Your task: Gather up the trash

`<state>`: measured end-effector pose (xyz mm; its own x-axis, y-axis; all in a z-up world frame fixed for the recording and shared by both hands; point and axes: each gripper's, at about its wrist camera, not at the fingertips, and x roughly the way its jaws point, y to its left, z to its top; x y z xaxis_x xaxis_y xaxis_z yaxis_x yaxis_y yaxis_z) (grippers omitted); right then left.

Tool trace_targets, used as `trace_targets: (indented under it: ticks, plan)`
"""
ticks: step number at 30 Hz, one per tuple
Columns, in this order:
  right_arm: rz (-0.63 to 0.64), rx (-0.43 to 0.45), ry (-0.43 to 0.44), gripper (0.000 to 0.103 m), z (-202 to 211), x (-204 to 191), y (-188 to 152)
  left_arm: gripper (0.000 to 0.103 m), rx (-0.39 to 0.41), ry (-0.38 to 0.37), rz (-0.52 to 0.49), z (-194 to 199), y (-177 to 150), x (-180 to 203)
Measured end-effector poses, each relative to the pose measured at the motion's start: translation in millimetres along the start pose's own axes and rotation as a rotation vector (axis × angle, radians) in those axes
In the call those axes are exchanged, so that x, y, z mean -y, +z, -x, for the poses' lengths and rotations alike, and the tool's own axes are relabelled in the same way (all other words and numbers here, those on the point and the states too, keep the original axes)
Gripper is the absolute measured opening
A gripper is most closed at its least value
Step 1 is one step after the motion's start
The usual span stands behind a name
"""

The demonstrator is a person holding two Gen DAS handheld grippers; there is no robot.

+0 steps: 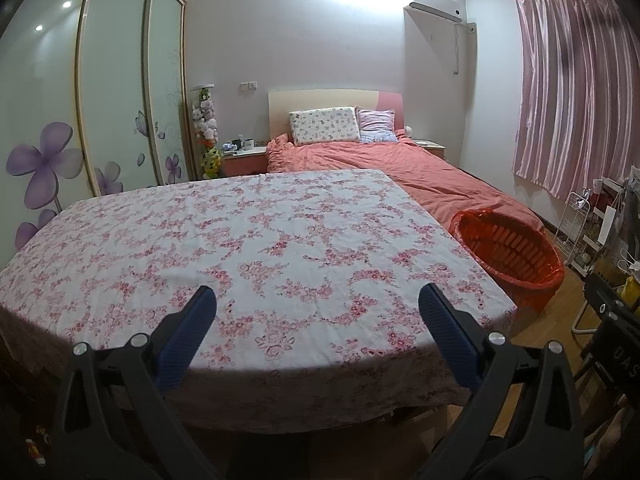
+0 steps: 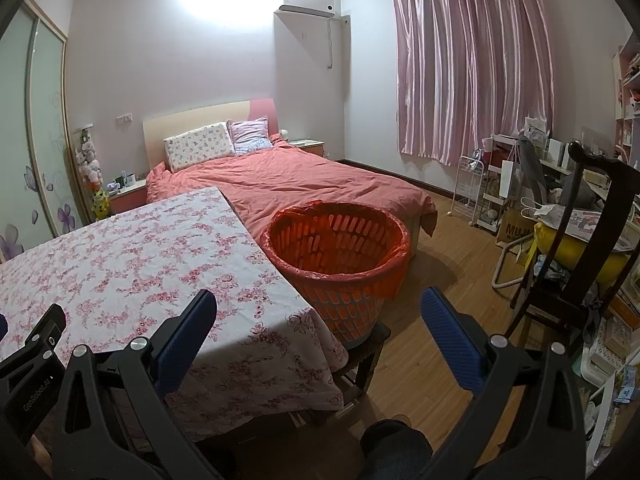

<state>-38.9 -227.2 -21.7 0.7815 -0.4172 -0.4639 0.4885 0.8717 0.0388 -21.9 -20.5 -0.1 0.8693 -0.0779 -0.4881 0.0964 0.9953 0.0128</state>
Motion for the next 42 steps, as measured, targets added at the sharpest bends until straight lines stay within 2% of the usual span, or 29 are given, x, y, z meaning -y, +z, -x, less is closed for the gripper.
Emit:
trace_targets:
  ticks: [42]
  plan:
    - [-0.003, -0.002, 0.000, 0.101, 0.5, 0.6, -1.1, 0.099, -0.014, 0.008, 0.009, -3.3, -0.4, -3.6]
